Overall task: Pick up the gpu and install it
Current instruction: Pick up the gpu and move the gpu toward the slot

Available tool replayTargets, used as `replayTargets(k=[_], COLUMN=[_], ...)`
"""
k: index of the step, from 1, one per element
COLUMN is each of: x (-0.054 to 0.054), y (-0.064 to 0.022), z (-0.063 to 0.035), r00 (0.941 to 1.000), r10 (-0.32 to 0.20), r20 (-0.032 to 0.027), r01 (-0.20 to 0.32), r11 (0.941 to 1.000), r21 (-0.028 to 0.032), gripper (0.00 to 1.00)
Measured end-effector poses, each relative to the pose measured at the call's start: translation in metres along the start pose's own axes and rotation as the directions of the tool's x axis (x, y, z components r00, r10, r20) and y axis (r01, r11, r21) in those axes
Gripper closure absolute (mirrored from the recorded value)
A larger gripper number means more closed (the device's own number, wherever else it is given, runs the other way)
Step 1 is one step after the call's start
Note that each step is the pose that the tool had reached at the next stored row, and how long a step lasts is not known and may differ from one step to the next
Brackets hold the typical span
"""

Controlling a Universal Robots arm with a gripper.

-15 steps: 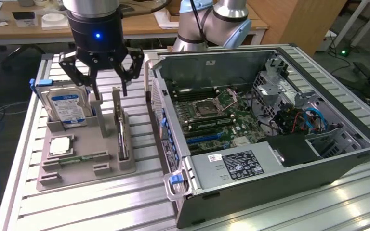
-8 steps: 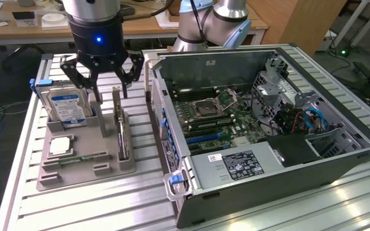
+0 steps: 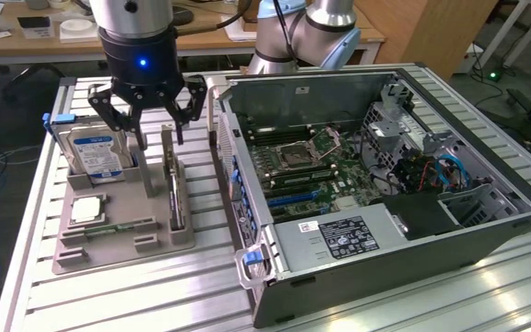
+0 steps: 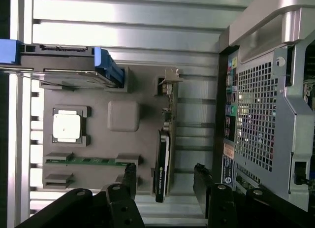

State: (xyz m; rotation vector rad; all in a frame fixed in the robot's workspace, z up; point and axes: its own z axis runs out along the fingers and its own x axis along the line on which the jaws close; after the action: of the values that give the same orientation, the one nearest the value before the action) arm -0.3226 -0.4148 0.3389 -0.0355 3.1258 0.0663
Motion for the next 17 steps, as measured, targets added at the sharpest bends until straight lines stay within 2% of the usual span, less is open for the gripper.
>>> replayTargets(k=[17], x=[-0.0003], y=[-0.0008], z=[0.0059], r00=[1.0], r10=[0.0], r20=[0.0001], r01=[0.0], r11=[1.0], r21=[-0.0001], gripper=[0.41])
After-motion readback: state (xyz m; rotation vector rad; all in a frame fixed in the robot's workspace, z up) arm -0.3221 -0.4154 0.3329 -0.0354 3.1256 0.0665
